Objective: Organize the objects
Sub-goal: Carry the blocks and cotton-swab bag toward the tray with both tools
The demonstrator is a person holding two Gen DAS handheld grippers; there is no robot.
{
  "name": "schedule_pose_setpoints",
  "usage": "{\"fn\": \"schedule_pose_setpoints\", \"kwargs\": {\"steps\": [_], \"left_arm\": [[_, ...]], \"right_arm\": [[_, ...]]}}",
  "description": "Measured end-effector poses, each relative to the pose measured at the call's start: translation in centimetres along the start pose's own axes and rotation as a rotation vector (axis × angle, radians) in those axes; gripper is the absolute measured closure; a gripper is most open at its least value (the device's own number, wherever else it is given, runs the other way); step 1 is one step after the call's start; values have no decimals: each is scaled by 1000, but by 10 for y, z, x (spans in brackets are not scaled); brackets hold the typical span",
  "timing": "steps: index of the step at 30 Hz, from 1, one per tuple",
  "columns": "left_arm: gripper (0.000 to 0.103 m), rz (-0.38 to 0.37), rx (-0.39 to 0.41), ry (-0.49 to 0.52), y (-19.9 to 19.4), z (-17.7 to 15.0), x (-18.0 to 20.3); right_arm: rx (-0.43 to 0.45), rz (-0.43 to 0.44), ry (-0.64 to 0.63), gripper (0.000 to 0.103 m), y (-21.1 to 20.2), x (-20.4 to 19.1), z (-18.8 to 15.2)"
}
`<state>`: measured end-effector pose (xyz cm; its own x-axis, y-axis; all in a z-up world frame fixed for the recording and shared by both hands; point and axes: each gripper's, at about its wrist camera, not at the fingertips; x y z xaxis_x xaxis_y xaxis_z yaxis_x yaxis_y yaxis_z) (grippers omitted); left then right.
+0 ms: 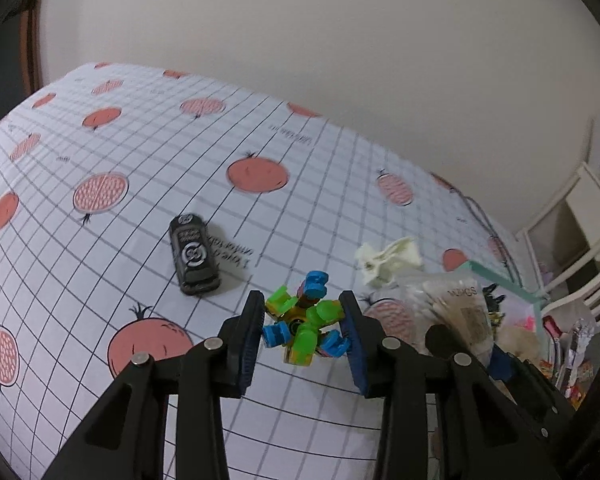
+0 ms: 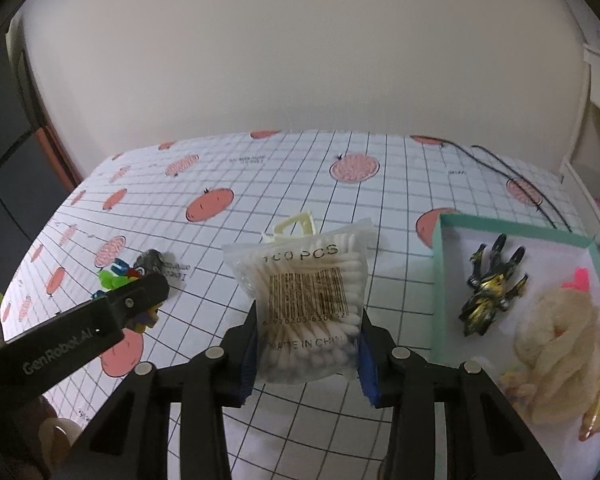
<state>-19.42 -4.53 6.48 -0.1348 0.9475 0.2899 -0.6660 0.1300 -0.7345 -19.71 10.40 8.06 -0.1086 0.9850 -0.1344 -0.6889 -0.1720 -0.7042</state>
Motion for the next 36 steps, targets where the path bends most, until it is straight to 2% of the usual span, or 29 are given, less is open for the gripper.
{"fn": "schedule_pose_setpoints", "kwargs": {"steps": [9, 17, 28, 31, 36], "left_arm": [[64, -34, 49, 47, -15, 1, 23], [64, -99, 32, 104, -16, -10, 59], [64, -207, -7, 233, -16, -37, 123], [64, -250, -21, 253, -15, -45, 138], [64, -280, -45, 288, -9, -55, 156]], "right_arm": [[61, -21, 11, 60, -29, 27, 8], [66, -90, 49, 60, -42, 72, 4], [64, -195, 181, 60, -62, 157, -11], [68, -208, 210, 60, -66, 171, -14], [75, -227, 240, 60, -69, 187, -16]]}}
Point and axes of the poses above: each gripper's, at about its wrist camera, not at the fingertips, and y roughly the way its jaws point, x to its right, z to its top, and after that the axes turned 4 degrees about x, right-handed
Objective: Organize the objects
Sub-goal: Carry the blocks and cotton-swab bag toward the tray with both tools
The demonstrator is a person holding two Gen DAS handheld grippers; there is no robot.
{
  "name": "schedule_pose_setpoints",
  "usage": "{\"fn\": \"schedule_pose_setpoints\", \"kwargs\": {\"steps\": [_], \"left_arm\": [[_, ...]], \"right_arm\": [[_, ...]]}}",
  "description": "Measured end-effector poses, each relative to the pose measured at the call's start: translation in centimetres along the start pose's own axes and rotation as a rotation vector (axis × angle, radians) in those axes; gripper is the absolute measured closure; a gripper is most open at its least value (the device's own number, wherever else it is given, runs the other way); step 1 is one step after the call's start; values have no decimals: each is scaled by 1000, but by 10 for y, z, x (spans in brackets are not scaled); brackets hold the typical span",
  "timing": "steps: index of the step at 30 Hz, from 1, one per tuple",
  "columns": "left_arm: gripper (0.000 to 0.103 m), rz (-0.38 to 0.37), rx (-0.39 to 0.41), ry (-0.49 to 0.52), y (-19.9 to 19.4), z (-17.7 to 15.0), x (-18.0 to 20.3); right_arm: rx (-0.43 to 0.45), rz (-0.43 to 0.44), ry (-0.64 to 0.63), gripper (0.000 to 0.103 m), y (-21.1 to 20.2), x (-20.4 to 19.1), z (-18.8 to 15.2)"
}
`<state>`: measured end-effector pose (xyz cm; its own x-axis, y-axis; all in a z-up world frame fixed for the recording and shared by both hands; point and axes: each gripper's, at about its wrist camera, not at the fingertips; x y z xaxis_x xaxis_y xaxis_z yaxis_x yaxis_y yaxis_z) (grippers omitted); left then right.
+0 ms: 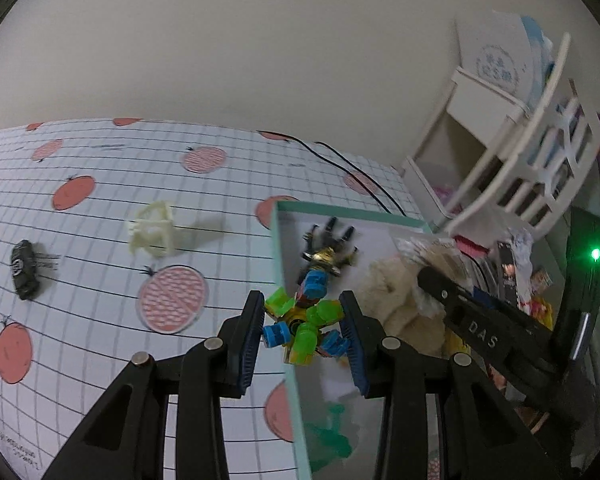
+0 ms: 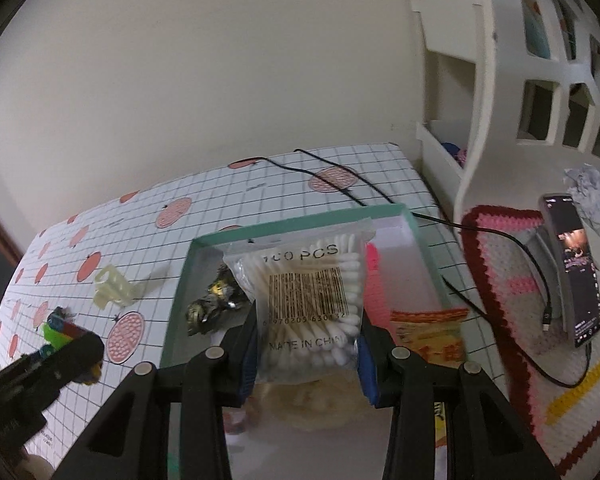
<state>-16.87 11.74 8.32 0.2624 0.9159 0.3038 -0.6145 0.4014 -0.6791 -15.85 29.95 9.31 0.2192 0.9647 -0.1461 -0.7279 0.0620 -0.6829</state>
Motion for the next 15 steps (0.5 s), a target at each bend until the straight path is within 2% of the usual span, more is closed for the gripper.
{"fn": "schedule_pose_setpoints", "kwargs": {"steps": [9, 15], "left_arm": [[63, -5, -39, 44, 26, -10, 19], [63, -17, -62, 44, 39, -11, 25]], "right_arm": [[-8, 1, 32, 60, 12, 5, -1], [18, 21, 55, 60, 15, 2, 3]]}}
Point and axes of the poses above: each gripper's, at about its wrist camera, not at the fingertips, and y roughly the way its jaws point, x to its right, z to its top, and after that the axes turned 4 degrees about x, right-handed
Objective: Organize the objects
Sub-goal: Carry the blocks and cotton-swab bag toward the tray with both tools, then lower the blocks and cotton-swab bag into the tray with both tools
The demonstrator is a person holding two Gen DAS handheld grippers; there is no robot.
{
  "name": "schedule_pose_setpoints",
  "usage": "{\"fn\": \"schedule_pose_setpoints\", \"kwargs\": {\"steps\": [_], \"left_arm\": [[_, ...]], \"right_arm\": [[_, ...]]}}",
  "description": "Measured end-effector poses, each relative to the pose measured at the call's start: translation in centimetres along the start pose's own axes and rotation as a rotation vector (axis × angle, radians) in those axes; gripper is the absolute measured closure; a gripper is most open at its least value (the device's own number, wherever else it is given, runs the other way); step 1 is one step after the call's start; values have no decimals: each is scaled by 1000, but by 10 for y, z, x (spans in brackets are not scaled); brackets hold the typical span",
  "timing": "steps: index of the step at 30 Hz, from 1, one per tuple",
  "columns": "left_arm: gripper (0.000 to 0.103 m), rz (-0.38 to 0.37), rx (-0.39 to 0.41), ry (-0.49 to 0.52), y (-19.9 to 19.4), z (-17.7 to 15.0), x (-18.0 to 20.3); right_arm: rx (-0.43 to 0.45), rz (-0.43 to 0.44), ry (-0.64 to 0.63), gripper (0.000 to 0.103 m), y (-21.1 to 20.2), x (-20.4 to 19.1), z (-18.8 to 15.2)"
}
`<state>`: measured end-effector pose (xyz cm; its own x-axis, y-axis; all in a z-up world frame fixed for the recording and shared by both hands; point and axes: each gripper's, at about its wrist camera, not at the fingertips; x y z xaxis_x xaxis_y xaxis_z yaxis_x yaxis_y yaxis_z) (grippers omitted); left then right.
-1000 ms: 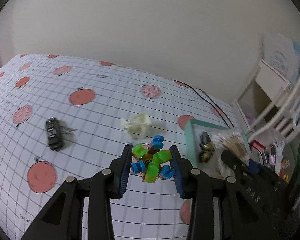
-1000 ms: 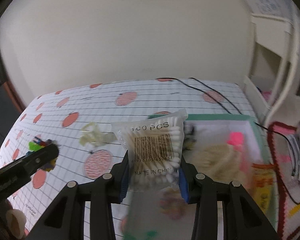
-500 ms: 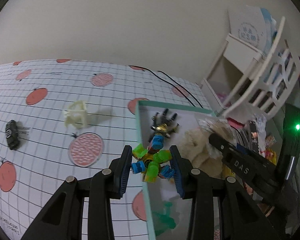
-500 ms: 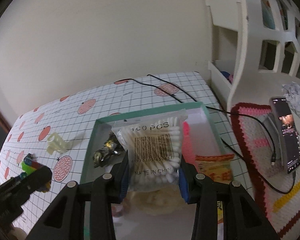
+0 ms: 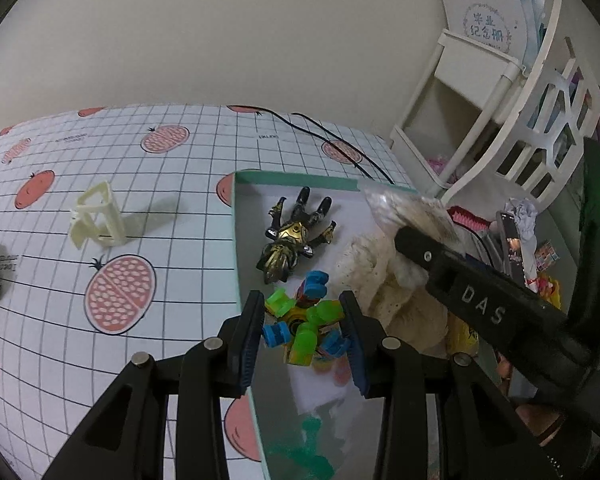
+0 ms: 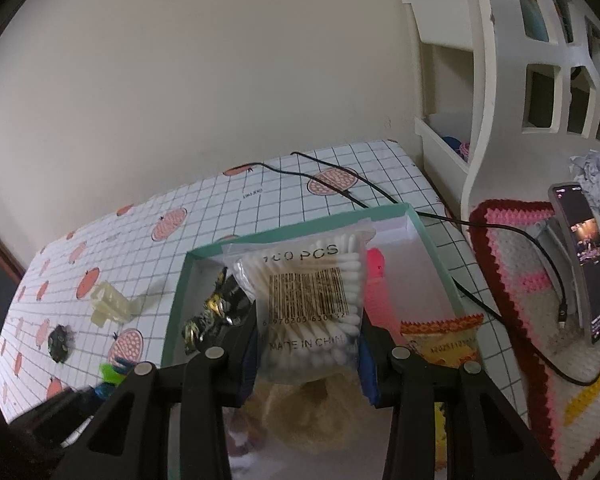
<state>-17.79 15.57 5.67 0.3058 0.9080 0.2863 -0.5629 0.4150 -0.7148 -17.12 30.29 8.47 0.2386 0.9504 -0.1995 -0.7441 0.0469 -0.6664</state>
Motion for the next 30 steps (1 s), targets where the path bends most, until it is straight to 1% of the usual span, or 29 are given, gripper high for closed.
{"fn": "schedule_pose_setpoints", "kwargs": {"steps": [6, 10, 16, 26, 30], "left_arm": [[63, 9, -33, 10, 15, -1, 0], [63, 9, -52, 12, 23, -2, 0], [63, 18, -85, 25, 32, -6, 1], [63, 19, -106, 53, 37, -11, 6], [63, 21, -106, 54, 37, -10, 5]], "right_arm": [[7, 10, -7, 60, 8, -5, 3], [1, -5, -26, 60, 16, -9, 2], [-31, -20, -28, 60, 26, -7, -6], [-80, -33, -28, 60, 35, -5, -16], [-82, -31, -25, 60, 36, -3, -17]]}}
Point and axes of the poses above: each gripper's, at about its wrist camera, not at the fingertips, and y roughly the way its jaws point, x to its right, z to its top, and after that the axes turned 4 degrees about x, right-handed
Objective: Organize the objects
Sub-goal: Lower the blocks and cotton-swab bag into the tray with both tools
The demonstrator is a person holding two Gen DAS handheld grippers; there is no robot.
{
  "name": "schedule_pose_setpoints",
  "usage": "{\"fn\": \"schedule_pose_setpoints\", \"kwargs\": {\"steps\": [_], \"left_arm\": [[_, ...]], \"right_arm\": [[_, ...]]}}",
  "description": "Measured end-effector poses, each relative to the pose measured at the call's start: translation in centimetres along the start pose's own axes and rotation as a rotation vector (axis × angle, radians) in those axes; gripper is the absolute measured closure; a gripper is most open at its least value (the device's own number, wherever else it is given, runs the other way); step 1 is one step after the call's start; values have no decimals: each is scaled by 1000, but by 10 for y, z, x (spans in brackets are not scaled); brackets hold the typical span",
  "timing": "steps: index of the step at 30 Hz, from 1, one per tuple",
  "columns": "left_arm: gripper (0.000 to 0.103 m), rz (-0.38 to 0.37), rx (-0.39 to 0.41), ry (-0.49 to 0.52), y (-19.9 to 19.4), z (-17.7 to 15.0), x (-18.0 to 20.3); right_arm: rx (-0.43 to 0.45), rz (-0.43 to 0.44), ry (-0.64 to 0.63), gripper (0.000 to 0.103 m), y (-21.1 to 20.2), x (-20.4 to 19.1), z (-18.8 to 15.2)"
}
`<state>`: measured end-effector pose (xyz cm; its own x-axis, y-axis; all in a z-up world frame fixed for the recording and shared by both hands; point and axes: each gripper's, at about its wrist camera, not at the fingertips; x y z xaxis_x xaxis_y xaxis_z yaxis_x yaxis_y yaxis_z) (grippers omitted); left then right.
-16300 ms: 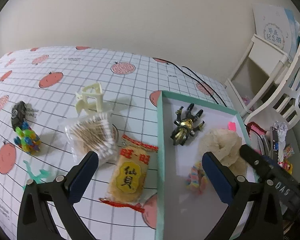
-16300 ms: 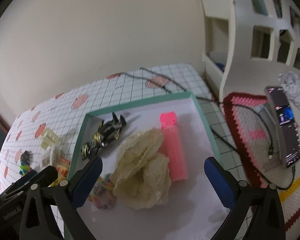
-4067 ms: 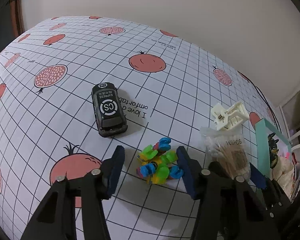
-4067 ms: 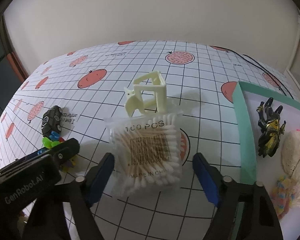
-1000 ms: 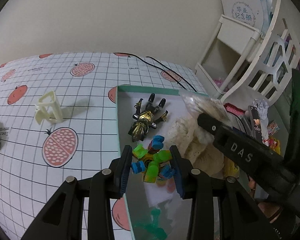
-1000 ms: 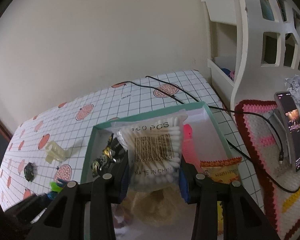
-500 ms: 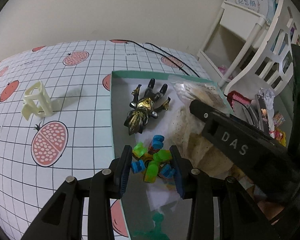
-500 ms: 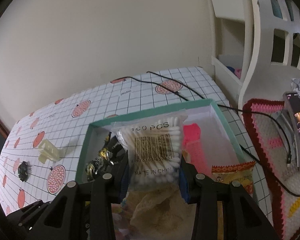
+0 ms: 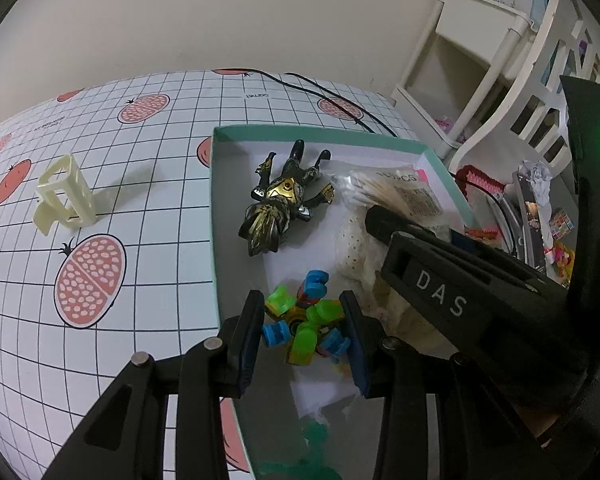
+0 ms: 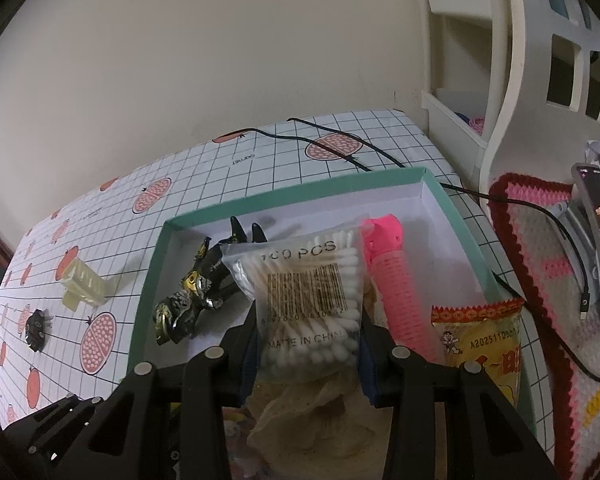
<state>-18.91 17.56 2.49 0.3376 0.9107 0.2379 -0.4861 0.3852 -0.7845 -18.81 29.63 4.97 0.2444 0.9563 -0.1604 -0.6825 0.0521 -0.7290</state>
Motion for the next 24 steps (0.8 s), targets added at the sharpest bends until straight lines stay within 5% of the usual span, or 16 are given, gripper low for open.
{"fn": "schedule_pose_setpoints", "kwargs": {"steps": [20, 24], "left_arm": [[61, -8, 18, 4, -9, 0, 1], [54, -10, 37, 1, -16, 2, 0]], "right_arm": [[8, -3, -12, 57, -7, -1, 5], [11, 5, -11, 53, -10, 0, 7]]}}
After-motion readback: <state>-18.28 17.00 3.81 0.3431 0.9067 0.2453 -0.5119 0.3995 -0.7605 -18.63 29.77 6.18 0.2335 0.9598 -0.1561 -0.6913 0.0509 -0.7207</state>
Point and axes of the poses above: each gripper's, at about its wrist camera, not at the fingertips, and y roughly the way its jaws point, x to its right, z to its top, and after that the axes turned 4 degrees about x, right-handed
